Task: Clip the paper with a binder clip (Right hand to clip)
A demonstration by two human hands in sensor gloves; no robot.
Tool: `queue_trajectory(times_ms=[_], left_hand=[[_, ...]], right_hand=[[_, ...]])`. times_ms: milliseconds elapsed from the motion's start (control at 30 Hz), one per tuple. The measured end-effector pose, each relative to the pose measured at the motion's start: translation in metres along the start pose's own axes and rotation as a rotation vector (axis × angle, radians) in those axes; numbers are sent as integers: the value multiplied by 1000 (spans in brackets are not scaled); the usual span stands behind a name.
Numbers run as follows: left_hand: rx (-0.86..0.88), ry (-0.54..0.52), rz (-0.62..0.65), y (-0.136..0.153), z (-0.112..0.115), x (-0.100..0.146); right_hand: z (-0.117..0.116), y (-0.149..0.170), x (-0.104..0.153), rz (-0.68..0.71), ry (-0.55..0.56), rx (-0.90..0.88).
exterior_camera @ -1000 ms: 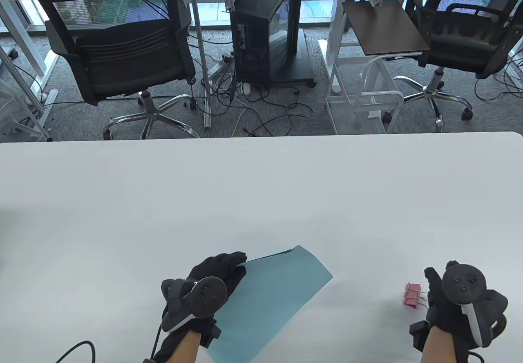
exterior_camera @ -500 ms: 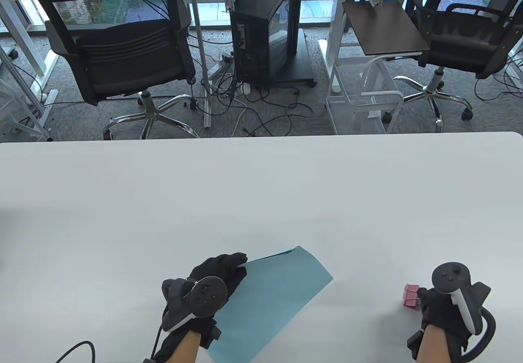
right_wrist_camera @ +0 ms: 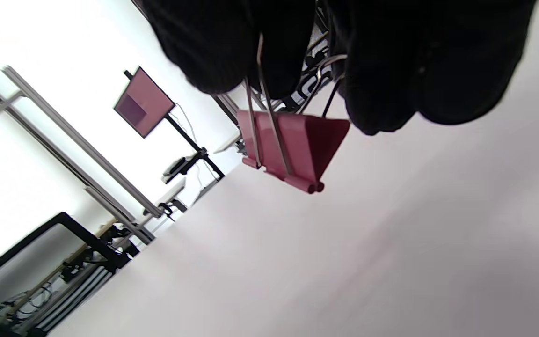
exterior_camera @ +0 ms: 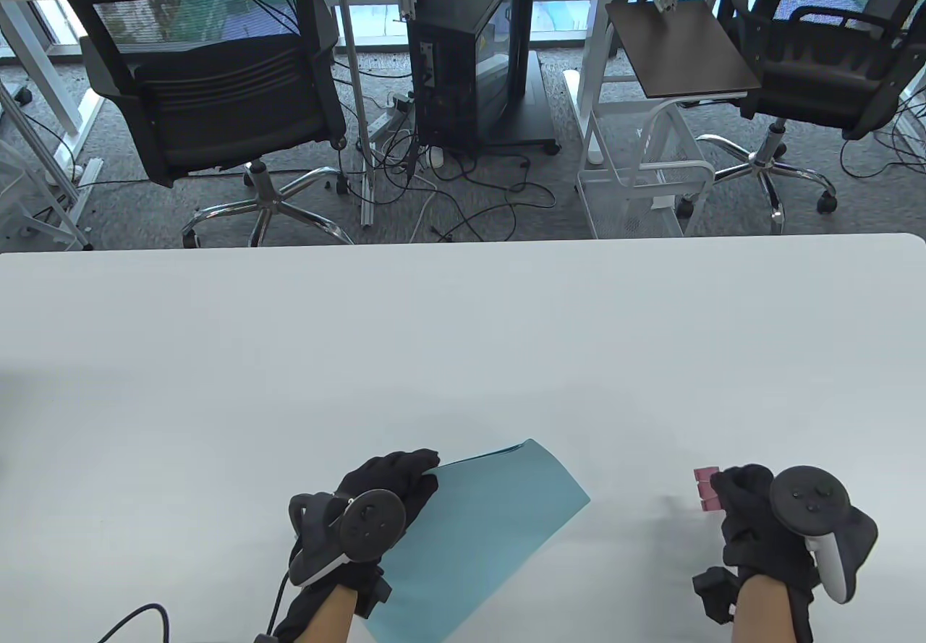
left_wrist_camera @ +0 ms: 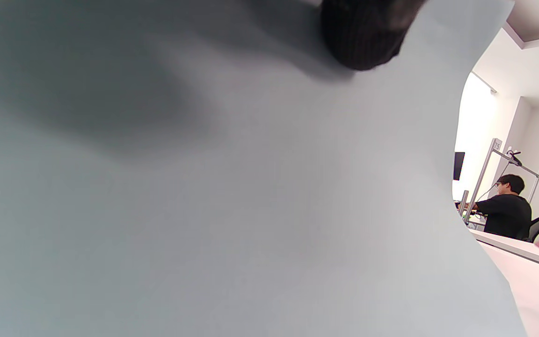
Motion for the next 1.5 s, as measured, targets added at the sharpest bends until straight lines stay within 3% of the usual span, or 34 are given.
queue_trajectory(times_ms=[167, 433, 600, 800, 1067, 1400, 1500], left_hand=[[-5, 4, 2, -1, 1, 0], [-13, 3, 3, -1, 1, 0], [-15, 5, 8, -2, 1, -1], [-12, 1, 26, -5, 1, 0], [-51, -9, 73, -14, -3, 1], [-112, 1, 155, -30, -5, 2], [-131, 9, 160, -28, -5, 3]], right_hand=[[-3, -43, 11, 234, 61, -95], [-16, -108, 38, 524, 59, -146], [-32, -132, 52, 610, 26, -93], [-52, -152, 67, 682, 144, 176], [-68, -166, 77, 753, 173, 203], [-81, -182, 80, 798, 35, 218], [-91, -186, 74, 771, -114, 246]])
Point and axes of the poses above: the tracker on the back of each hand, its own y axis roughly to the little-finger side, its own x axis roughly from the fingertips to the wrist, z = x × y, the point moved 4 cm from there along -x, roughly from the wrist to the fingertips, and after that the axes turned 8 degrees about -x, right-handed, at the moved point
